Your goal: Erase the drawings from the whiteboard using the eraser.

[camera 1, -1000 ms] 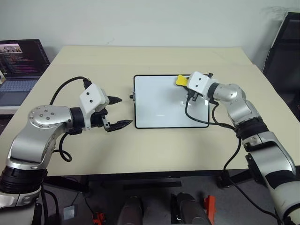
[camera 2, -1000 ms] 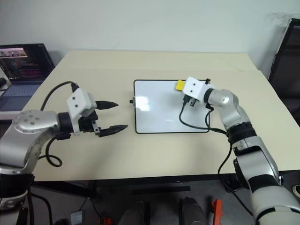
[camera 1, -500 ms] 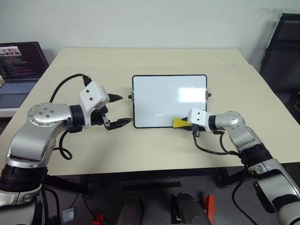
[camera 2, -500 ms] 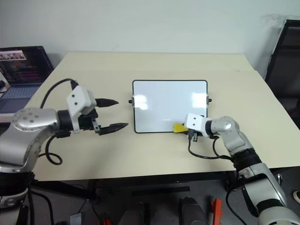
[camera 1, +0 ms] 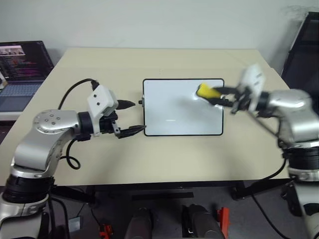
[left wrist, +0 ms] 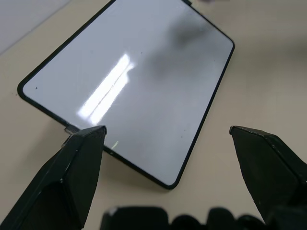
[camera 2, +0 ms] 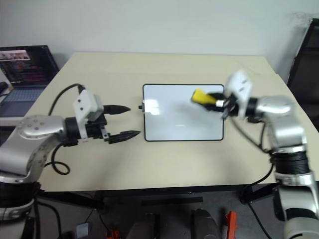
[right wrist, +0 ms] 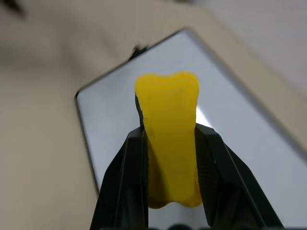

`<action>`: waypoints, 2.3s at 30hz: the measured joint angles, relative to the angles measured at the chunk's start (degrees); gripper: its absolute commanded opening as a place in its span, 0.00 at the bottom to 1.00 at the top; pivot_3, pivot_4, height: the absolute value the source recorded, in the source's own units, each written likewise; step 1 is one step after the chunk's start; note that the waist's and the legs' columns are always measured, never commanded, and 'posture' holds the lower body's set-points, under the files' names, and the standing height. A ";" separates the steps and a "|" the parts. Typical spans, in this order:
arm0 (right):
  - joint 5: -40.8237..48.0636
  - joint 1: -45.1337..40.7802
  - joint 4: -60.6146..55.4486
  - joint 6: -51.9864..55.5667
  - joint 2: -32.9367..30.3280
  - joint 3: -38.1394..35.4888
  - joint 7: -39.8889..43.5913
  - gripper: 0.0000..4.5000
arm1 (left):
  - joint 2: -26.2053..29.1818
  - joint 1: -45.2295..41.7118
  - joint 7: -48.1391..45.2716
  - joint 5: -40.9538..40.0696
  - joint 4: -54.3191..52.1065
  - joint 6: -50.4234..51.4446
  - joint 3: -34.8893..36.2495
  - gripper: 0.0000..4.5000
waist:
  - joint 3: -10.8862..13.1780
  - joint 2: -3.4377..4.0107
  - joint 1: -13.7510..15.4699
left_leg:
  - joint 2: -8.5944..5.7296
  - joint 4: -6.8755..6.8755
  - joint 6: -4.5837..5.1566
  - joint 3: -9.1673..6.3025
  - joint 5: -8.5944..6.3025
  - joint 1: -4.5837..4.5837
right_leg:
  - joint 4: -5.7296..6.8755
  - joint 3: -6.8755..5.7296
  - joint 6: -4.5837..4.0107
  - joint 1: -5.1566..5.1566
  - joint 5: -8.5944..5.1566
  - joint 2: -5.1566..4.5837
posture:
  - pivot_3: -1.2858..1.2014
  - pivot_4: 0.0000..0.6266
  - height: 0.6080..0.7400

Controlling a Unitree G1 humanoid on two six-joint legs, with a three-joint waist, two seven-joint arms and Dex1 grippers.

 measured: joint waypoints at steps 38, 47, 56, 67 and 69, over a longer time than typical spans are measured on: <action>-10.08 0.81 49.74 1.46 -8.28 -3.87 -21.49 0.97 | -29.71 -14.28 1.28 17.38 18.43 -12.22 -27.09 1.00 | -0.05 0.11 -0.85 | -0.13 0.09 0.06 0.26 -0.03 0.03 | -0.10 0.33 0.18 0.06 0.04 -0.03 | 0.52 0.24 1.00; -8.82 1.47 40.47 -0.11 -9.55 -4.97 -19.06 0.99 | -29.87 -13.97 4.50 16.88 17.98 -12.80 -22.19 1.00 | -0.06 0.18 -0.95 | -0.11 0.09 0.06 0.25 -0.03 0.04 | -0.08 0.33 0.19 0.06 0.04 0.00 | 0.52 0.24 1.00; -3.17 1.20 35.66 -19.27 5.91 -10.92 -29.00 0.99 | -28.09 -16.27 26.64 13.51 18.60 -14.74 3.33 1.00 | -0.06 0.17 -0.87 | -0.10 0.11 0.05 0.20 -0.02 0.10 | -0.01 0.29 0.20 0.12 0.05 0.00 | 0.52 0.24 1.00; -2.79 3.24 45.14 -33.73 13.33 -13.44 -36.51 0.99 | -27.41 -3.07 41.51 17.60 32.59 -27.00 13.29 1.00 | -0.06 0.16 0.48 | -0.15 0.11 0.05 0.16 -0.03 0.03 | -0.08 0.20 0.00 0.11 0.19 -0.12 | 0.52 0.24 1.00; -2.63 4.36 45.38 -34.56 14.65 -13.35 -36.59 0.99 | -28.52 -1.22 43.75 18.02 34.23 -30.12 13.86 1.00 | -0.07 0.17 0.48 | -0.16 0.10 0.05 0.17 -0.03 0.04 | -0.07 0.22 -0.01 0.12 0.19 -0.12 | 0.52 0.24 1.00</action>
